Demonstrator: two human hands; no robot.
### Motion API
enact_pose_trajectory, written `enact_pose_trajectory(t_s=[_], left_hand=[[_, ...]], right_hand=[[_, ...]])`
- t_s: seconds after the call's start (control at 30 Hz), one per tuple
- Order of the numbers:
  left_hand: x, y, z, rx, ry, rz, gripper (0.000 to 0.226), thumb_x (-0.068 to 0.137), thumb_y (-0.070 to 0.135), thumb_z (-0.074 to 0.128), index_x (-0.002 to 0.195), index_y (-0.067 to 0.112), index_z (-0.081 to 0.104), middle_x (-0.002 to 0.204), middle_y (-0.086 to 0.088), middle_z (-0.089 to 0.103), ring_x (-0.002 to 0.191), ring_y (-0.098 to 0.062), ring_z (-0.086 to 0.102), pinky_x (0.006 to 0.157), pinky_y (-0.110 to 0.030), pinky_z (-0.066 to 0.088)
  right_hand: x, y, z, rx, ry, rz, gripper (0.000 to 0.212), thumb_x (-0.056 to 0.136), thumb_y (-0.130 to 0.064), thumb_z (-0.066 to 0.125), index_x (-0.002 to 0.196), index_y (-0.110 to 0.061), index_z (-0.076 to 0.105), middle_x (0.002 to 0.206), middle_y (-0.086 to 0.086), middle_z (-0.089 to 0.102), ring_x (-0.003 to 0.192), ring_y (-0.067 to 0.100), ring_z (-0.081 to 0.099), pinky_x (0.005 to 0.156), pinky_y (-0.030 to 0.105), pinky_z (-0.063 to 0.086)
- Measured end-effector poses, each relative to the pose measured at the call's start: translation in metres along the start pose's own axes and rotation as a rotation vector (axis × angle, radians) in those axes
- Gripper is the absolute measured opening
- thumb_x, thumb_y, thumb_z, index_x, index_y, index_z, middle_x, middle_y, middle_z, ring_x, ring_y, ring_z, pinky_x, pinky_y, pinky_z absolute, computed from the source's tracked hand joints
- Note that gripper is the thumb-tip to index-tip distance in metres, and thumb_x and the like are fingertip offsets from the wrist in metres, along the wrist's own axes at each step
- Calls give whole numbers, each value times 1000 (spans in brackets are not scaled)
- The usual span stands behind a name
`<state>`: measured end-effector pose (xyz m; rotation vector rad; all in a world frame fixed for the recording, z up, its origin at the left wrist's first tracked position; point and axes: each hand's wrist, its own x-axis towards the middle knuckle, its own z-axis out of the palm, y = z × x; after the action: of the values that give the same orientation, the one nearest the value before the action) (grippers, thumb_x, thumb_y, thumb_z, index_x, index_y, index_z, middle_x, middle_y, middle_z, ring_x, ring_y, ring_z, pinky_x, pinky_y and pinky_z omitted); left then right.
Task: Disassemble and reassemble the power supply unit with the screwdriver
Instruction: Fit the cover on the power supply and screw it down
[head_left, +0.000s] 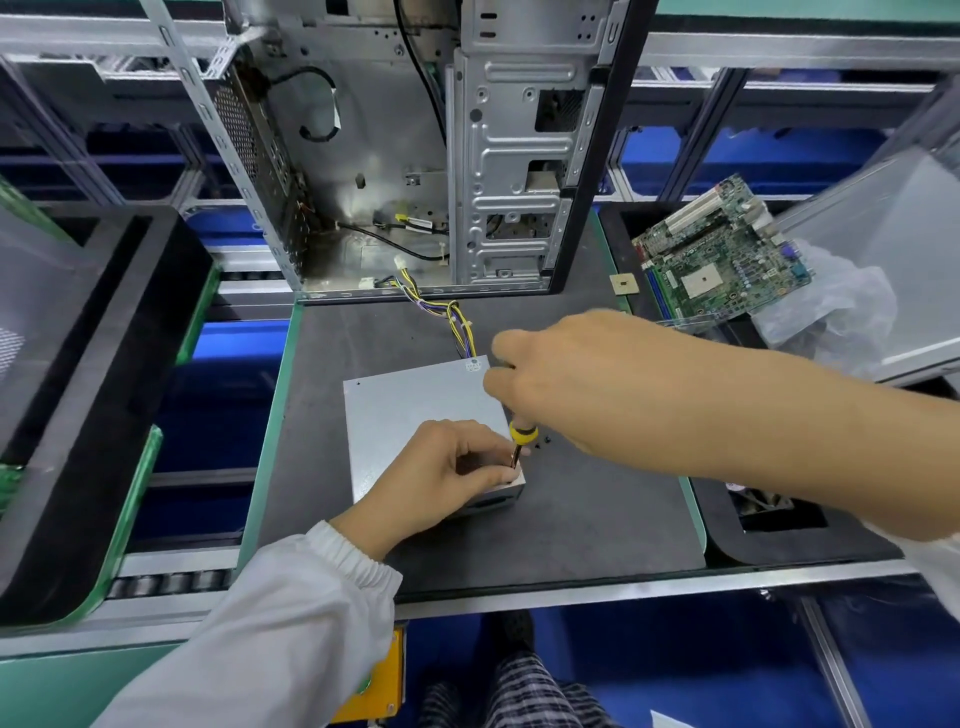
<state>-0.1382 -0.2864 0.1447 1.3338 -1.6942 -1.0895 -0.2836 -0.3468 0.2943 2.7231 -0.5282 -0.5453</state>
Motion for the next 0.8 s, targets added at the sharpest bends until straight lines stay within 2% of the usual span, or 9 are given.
enact_pose_trajectory(t_s=[0.07, 0.13, 0.23, 0.33, 0.43, 0.53, 0.63, 0.7, 0.8], left_hand=[[1, 6, -1, -54, 43, 44, 39, 78, 16, 81, 85, 52, 67, 83, 11, 71, 83, -10, 65, 81, -25, 48], [1, 12, 1, -107, 94, 109, 36, 78, 14, 81, 86, 46, 67, 83, 15, 72, 83, -9, 67, 83, -17, 47], [3, 12, 2, -93, 102, 100, 21, 83, 13, 76, 84, 33, 72, 84, 5, 74, 84, -15, 68, 84, -30, 52], [3, 8, -7, -33, 23, 86, 11, 87, 11, 72, 91, 20, 78, 92, 7, 76, 94, -9, 69, 88, -25, 51], [4, 19, -10, -122, -65, 128, 35, 87, 10, 72, 101, 42, 69, 93, 15, 73, 93, -4, 70, 88, -13, 45], [6, 25, -6, -187, 29, 167, 49, 81, 4, 76, 94, 49, 65, 88, -1, 70, 80, -15, 71, 83, -18, 48], [6, 19, -3, -158, 12, 104, 19, 90, 10, 69, 94, 29, 72, 87, 3, 74, 89, -10, 70, 86, -27, 48], [7, 12, -8, -141, -57, 62, 11, 94, 15, 64, 96, 19, 75, 96, 9, 76, 101, -7, 67, 93, -23, 45], [8, 16, -7, -145, -108, 108, 17, 92, 14, 67, 103, 25, 73, 107, 19, 70, 108, -2, 61, 92, -11, 41]], right_hand=[[4, -5, 1, -193, -17, 85, 48, 82, -33, 68, 55, -18, 30, 53, -2, 17, 41, 17, 7, 41, 23, 6], [4, -5, -7, -223, 48, 136, 67, 70, -43, 74, 50, -14, 17, 44, 0, 9, 39, 17, 2, 45, 20, 2], [3, -3, -1, -27, -9, 75, 24, 83, -33, 66, 82, -22, 45, 69, 0, 35, 42, 18, 26, 40, 24, 15], [0, 10, 0, 127, 54, -57, 28, 82, -8, 54, 96, -23, 36, 99, -2, 29, 51, 18, 37, 41, 29, 18], [0, 4, -1, -73, 76, 57, 33, 91, -24, 57, 71, -19, 31, 68, -1, 37, 47, 18, 26, 40, 26, 12], [0, -2, -12, -232, 130, 206, 69, 76, -45, 69, 52, -15, 12, 49, -1, 6, 42, 22, 19, 45, 19, 4], [-3, 5, -4, 75, 8, 34, 21, 89, -32, 60, 81, -21, 43, 87, 1, 35, 55, 22, 40, 42, 28, 21], [-6, 11, -5, 212, 18, -37, 29, 86, -13, 58, 104, -27, 39, 106, -4, 27, 59, 19, 42, 44, 29, 25], [-5, 9, -5, 77, 87, 38, 15, 90, -21, 59, 84, -20, 45, 83, 1, 43, 45, 13, 22, 41, 28, 19]])
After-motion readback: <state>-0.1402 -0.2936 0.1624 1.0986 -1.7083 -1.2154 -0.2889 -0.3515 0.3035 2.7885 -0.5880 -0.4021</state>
